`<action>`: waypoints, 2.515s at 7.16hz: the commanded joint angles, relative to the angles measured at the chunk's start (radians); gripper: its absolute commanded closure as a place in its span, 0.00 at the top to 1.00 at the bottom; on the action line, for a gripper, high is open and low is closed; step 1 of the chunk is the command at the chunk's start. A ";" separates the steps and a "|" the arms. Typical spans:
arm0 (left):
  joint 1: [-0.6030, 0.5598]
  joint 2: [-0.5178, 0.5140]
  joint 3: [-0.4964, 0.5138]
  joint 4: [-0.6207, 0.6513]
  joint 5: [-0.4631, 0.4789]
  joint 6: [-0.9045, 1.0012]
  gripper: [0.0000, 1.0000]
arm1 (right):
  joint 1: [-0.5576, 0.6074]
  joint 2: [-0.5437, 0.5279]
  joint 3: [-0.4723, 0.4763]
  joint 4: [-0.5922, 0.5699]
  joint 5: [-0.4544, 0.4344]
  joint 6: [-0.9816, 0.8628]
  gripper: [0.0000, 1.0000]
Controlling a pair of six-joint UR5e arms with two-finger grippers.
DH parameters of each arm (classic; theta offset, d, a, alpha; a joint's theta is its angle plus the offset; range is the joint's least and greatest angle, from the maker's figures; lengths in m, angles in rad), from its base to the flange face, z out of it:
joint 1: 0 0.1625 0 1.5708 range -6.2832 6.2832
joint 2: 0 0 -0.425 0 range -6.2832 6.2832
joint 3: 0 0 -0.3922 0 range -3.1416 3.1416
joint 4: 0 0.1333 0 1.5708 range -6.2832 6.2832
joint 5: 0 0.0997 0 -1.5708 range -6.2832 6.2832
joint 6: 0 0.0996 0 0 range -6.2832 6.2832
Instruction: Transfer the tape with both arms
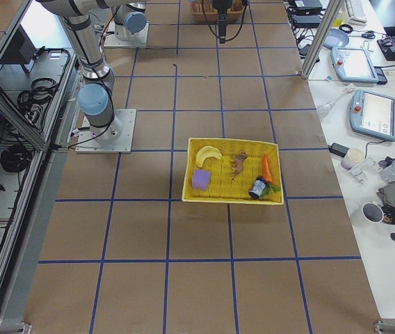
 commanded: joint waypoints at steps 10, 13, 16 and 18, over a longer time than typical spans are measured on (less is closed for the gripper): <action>-0.621 0.463 0.114 -0.521 0.100 -0.855 1.00 | 0.000 0.000 0.000 0.002 -0.001 -0.002 1.00; -0.607 0.481 0.126 -0.589 0.083 -0.857 1.00 | 0.000 0.000 0.000 0.002 -0.001 -0.002 1.00; -0.607 0.484 0.125 -0.632 0.068 -0.853 1.00 | 0.000 -0.002 0.000 0.003 -0.001 -0.002 1.00; -0.608 0.483 0.129 -0.632 0.068 -0.853 1.00 | 0.000 -0.013 0.003 0.008 -0.003 -0.002 1.00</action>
